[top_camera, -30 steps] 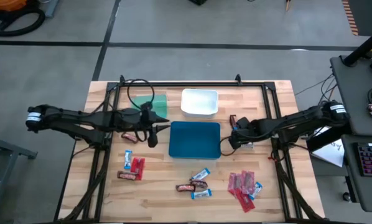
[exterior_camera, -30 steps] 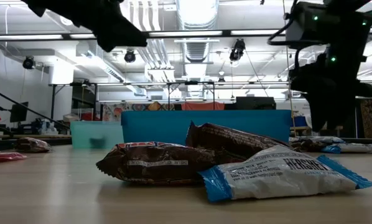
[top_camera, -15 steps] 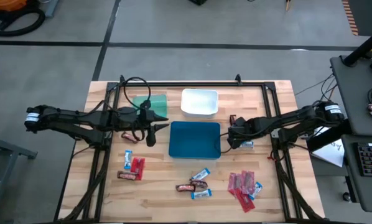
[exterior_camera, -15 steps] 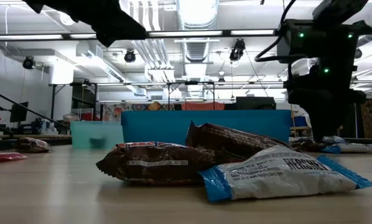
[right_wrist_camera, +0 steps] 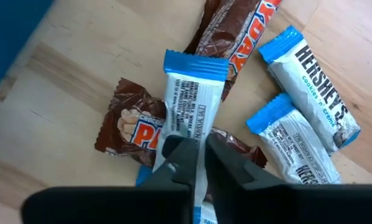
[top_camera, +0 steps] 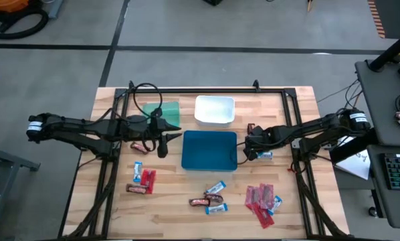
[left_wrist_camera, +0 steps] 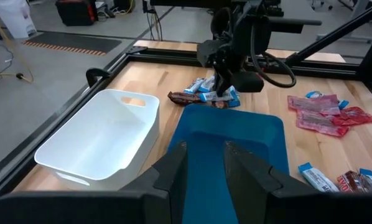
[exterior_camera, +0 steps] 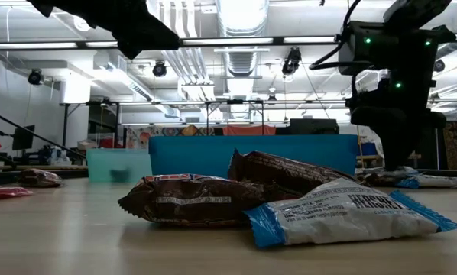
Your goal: Sort candy
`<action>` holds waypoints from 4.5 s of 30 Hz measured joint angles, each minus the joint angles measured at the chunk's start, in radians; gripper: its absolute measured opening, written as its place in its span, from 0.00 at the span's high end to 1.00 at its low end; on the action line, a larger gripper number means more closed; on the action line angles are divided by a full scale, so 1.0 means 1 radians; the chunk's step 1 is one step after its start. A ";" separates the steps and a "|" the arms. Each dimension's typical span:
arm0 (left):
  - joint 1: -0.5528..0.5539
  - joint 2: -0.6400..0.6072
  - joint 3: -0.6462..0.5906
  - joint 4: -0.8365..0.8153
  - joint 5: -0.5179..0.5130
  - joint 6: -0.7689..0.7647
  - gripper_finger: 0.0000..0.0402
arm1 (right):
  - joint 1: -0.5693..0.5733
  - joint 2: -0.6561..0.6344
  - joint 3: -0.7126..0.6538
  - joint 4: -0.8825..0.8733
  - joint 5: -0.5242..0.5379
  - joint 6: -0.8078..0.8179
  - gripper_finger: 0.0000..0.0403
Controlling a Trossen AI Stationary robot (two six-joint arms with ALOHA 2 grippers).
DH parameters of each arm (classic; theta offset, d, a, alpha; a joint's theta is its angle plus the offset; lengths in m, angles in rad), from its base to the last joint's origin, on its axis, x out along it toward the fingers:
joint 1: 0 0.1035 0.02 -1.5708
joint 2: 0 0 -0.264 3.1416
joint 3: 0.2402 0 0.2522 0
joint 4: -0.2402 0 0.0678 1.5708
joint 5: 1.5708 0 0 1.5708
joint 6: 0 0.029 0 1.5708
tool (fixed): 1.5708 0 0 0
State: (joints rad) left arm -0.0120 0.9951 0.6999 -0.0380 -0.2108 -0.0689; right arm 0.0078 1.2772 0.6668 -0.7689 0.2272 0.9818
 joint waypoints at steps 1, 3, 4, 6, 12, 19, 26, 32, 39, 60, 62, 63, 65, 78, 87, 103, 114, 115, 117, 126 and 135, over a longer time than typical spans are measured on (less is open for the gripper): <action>0.000 0.000 0.000 0.000 0.000 0.000 0.79 | 0.000 -0.005 0.001 -0.001 0.000 -0.002 0.97; 0.000 0.000 0.000 -0.001 0.000 0.000 0.79 | 0.000 -0.016 0.005 -0.004 0.000 -0.013 0.97; 0.000 0.000 -0.001 -0.001 0.000 0.000 0.79 | 0.000 -0.024 0.010 -0.008 -0.001 -0.024 0.98; 0.000 0.000 -0.001 -0.002 0.000 0.000 0.79 | 0.000 -0.043 0.018 -0.011 -0.001 -0.040 0.98; 0.000 0.000 -0.001 -0.003 0.000 -0.001 0.79 | 0.000 -0.128 0.039 -0.013 0.000 -0.078 0.98; 0.000 0.000 -0.001 -0.002 0.000 -0.003 0.79 | 0.000 -0.249 0.054 -0.011 0.034 -0.114 0.98; 0.000 0.000 -0.001 -0.004 0.000 -0.003 0.79 | 0.001 -0.297 0.057 -0.010 0.011 -0.199 0.98; 0.000 0.000 -0.001 -0.006 0.000 -0.002 0.79 | -0.002 -0.213 0.054 0.009 0.008 -0.408 0.94; 0.000 0.000 -0.001 -0.015 0.007 -0.001 0.79 | -0.002 -0.094 0.050 0.053 0.014 -0.777 0.70; 0.000 0.000 -0.002 -0.031 0.011 0.000 0.79 | -0.160 -0.129 -0.231 0.541 -0.026 -0.942 0.51; 0.000 0.000 -0.002 -0.031 0.011 0.000 0.79 | -0.162 -0.120 -0.244 0.558 -0.026 -0.931 0.51; 0.000 0.000 -0.002 -0.031 0.011 0.000 0.79 | -0.163 -0.115 -0.251 0.568 -0.027 -0.926 0.51; 0.000 0.000 -0.002 -0.031 0.011 0.000 0.79 | -0.164 -0.099 -0.266 0.581 -0.028 -0.914 0.51; 0.000 0.000 -0.002 -0.030 0.011 0.000 0.79 | -0.163 -0.075 -0.281 0.607 -0.032 -0.875 0.72; 0.000 0.000 -0.002 -0.030 0.011 -0.005 0.79 | -0.164 -0.109 -0.281 0.598 -0.025 -0.879 0.89; 0.000 0.000 -0.003 -0.030 0.011 -0.018 0.79 | -0.162 -0.337 -0.143 0.506 -0.029 -0.903 0.90; 0.000 -0.001 0.005 -0.034 0.011 -0.018 0.79 | -0.110 -0.241 0.015 0.574 -0.090 -0.957 0.90; 0.000 -0.003 0.005 -0.035 0.011 -0.018 0.79 | -0.103 -0.215 0.026 0.585 -0.096 -0.969 0.90; 0.000 -0.007 0.005 -0.039 0.012 -0.018 0.79 | -0.089 -0.154 0.048 0.609 -0.097 -0.992 0.90; 0.000 -0.029 0.006 -0.049 0.012 -0.023 0.79 | -0.082 0.112 0.147 0.634 -0.097 -1.073 0.89; 0.000 -0.044 0.006 -0.076 0.012 -0.046 0.79 | -0.082 0.281 0.221 0.636 -0.096 -1.098 0.89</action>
State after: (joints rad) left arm -0.0116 0.9508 0.7063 -0.1144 -0.1989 -0.1147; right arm -0.0742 1.5578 0.8878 -0.1330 0.1315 -0.1159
